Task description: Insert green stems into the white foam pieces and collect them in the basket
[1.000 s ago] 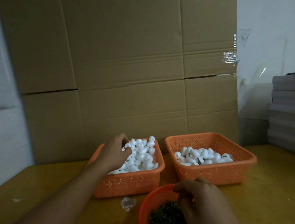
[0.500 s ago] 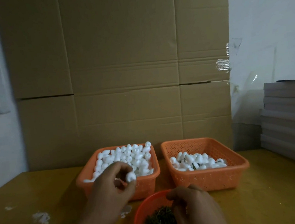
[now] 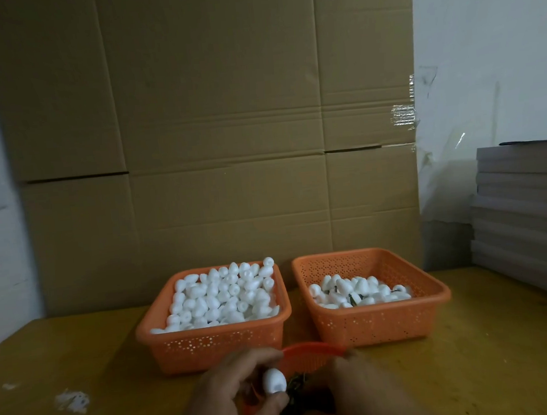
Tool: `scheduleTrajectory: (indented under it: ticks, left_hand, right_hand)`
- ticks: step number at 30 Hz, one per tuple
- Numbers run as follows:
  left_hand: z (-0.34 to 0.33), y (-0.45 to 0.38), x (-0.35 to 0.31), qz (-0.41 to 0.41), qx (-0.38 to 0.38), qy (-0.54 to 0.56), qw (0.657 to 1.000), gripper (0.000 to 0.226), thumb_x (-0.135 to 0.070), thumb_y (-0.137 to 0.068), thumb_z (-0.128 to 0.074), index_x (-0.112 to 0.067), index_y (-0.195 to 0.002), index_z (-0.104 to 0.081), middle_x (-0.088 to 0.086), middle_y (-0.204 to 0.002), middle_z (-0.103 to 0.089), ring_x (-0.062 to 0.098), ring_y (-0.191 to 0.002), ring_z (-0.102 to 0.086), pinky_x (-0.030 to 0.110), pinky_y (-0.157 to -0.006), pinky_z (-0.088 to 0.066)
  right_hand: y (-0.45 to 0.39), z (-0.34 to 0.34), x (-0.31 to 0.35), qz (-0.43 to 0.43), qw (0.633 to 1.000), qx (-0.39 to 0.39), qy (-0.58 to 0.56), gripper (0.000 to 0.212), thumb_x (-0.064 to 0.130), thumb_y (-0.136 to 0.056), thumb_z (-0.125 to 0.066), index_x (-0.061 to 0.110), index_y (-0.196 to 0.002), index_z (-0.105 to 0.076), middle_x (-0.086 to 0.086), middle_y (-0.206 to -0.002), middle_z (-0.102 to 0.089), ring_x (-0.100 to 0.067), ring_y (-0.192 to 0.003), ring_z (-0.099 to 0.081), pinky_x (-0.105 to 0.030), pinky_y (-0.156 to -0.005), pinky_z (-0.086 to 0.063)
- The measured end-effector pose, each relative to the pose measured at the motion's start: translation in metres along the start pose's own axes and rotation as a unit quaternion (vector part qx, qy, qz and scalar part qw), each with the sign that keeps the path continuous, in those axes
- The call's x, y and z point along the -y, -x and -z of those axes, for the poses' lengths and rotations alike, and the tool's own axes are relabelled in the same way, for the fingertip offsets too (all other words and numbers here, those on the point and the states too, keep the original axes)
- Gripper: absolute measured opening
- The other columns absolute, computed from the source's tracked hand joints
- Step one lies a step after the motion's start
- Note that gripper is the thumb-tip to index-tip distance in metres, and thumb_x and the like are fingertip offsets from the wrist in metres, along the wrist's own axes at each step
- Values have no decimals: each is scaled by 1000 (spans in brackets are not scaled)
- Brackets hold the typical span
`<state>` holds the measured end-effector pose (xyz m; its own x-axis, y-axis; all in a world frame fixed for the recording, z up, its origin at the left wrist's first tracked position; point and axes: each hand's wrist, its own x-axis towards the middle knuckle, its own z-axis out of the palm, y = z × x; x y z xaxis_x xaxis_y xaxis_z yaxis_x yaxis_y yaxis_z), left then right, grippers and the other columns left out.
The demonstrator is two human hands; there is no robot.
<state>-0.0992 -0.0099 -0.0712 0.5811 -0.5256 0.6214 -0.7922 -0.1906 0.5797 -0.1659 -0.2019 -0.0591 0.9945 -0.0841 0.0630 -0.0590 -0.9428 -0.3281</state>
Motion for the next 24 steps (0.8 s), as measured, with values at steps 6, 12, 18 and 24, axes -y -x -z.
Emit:
scheduleTrajectory:
  ticks: [6,12,18,24]
  left_hand:
    - [-6,4,-11,27,8,33,999,25,-49,-85,-58,-56,-108,-61,-30,-106,-66,-10,-106,-59,9,-84,-46]
    - [-3,0,-17,98,17,94,991,19,-57,-93,-47,-43,-97,-60,-6,-75,-67,2,-67,-63,16,-64,-47]
    - [0,2,-9,161,88,202,962,47,-49,-65,-79,-45,-110,-65,-4,-102,-74,11,-97,-70,28,-84,-53]
    - [-6,0,-12,186,41,241,952,40,-60,-64,-70,-45,-101,-70,-3,-82,-74,7,-72,-65,21,-69,-50]
  right_hand:
    - [-12,-8,3,-31,996,60,52,40,40,-89,-66,25,-126,-63,0,-129,-63,-22,-123,-58,-37,-104,-45]
    - [-15,-9,6,-29,996,55,60,28,29,-95,-61,16,-119,-68,-3,-122,-67,-19,-113,-62,-35,-100,-50]
    - [-8,-5,9,-33,996,-8,78,24,30,-97,-53,20,-111,-69,1,-116,-68,-17,-107,-64,-31,-93,-52]
    - [-2,0,12,-20,996,-76,31,21,32,-96,-52,23,-106,-68,5,-109,-70,-13,-102,-65,-33,-93,-53]
